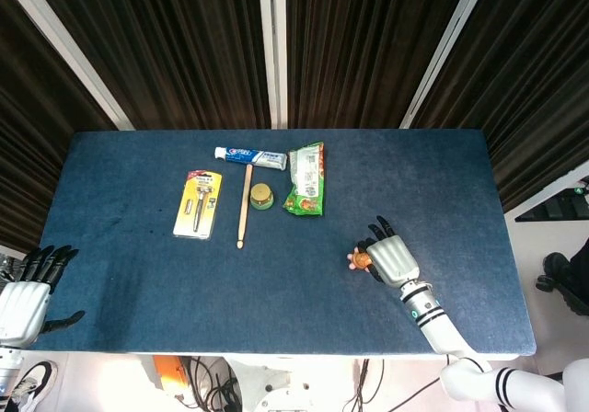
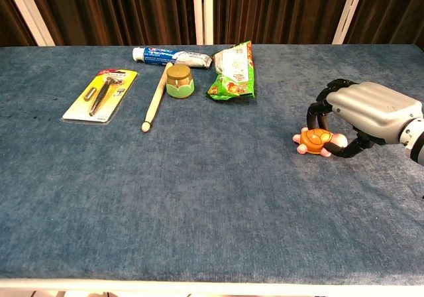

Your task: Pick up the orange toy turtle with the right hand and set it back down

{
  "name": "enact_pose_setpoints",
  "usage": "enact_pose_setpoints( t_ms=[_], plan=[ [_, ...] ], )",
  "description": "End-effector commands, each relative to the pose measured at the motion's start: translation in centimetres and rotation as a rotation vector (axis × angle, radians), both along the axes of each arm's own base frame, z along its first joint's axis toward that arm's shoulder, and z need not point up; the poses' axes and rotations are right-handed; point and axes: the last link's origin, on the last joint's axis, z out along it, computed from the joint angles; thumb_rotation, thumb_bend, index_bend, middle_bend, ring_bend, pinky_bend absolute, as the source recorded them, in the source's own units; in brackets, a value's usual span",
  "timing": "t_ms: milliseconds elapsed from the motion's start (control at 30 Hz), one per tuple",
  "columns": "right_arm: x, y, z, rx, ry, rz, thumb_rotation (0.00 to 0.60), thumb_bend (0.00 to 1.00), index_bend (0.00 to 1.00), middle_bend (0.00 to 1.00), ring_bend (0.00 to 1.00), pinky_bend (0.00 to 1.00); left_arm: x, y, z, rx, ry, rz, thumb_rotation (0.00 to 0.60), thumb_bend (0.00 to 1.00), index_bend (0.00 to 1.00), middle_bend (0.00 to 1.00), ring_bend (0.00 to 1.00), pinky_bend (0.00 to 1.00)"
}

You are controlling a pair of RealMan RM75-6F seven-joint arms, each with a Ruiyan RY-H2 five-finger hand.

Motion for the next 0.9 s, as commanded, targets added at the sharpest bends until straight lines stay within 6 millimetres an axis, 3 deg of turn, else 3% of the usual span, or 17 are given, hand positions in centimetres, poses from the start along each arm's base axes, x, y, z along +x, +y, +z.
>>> enact_pose_setpoints(
  t_ms=[33,167,333,433,500,600,700,900],
  plan=[
    [0.1,0.1,-0.2,-0.044,-0.029,0.02,0.6,0.39,0.87,0.76,0.35,0.0,0.0,0.0,0.0,-0.002,-0.001,0.001,0.6,0.0,0.1,0.06,0.0,0.0],
    [-0.1,0.1,-0.3,-0.08,-0.032,0.044,0.6,0.44,1.0,0.9,0.45,0.02,-0.1,0.0,-0.1,-0.004,-0.001,0.002,0.6,0.0,0.1,0.06,0.0,0.0],
    [-0.7,0.1,-0.2,-0.087,-0.01,0.037,0.6,0.4,0.99,0.9,0.45,0.01,-0.1,0.0,-0.1,-0.004,-0.001,0.001,0.6,0.0,0.1,0.06,0.0,0.0],
    [-1.4,0.1,0.2,-0.067,0.016,0.016,0.6,0.25,0.82,0.73,0.35,0.0,0.0,0.0,-0.2,-0.006,-0.001,-0.001,0.6,0.0,0.1,0.06,0.0,0.0],
    [-1.6,0.0,0.5,-0.055,0.026,-0.002,0.6,0.15,0.54,0.52,0.22,0.0,0.0,0.0,-0.2,-0.008,-0.001,-0.003,0.6,0.0,0.1,0.06,0.0,0.0],
    [-1.6,0.2,0.8,-0.018,0.011,-0.034,0.6,0.09,0.27,0.3,0.05,0.0,0.0,0.1,-0.3,-0.01,0.0,-0.003,0.6,0.0,0.09,0.06,0.0,0.0],
    [-1.4,0.3,1.3,0.002,0.0,-0.04,0.6,0.07,0.18,0.23,0.0,0.0,0.1,0.1,-0.4,-0.011,0.0,-0.004,0.6,0.0,0.09,0.06,0.0,0.0],
    [-0.7,0.7,1.5,0.002,-0.016,-0.019,0.6,0.12,0.18,0.27,0.0,0.0,0.1,0.1,-0.3,-0.01,0.001,-0.005,0.6,0.0,0.1,0.06,0.0,0.0]
  ],
)
